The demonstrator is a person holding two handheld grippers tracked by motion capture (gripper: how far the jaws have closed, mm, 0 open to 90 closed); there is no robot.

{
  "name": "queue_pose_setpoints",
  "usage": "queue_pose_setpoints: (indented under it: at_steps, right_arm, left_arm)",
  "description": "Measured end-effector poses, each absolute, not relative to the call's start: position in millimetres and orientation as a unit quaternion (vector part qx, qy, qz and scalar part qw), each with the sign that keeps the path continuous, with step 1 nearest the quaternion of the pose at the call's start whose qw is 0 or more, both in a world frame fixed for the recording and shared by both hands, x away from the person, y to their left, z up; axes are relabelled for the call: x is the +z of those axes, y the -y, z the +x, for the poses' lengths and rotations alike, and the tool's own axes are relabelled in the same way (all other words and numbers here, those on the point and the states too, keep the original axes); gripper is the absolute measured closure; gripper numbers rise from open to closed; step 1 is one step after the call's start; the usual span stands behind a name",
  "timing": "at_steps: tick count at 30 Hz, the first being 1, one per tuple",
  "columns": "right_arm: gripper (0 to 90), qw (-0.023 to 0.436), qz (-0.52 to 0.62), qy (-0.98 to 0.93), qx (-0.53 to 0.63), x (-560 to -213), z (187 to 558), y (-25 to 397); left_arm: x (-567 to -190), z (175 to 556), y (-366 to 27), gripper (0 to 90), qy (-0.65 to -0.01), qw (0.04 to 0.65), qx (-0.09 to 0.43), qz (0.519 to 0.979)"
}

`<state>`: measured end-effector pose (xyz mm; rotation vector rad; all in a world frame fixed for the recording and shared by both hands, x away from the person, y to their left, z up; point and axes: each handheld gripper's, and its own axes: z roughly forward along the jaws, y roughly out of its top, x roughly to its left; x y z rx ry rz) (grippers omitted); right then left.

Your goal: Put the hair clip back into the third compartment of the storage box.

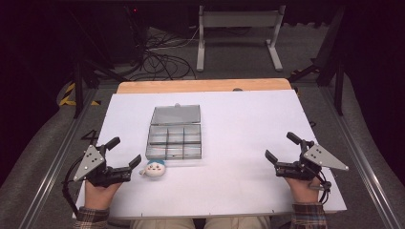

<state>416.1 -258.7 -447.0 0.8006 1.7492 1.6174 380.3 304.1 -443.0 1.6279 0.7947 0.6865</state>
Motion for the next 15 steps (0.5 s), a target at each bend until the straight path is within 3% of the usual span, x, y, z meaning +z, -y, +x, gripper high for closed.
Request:
queue_pose_setpoints:
  at_steps: [15]
  right_arm:
    - [1.7,0.312,0.314,-0.67,0.595,-448.0,416.7,258.1]
  left_arm:
    - [-448.1,386.4,-291.1,5.7,-0.337,0.502,0.237,0.76]
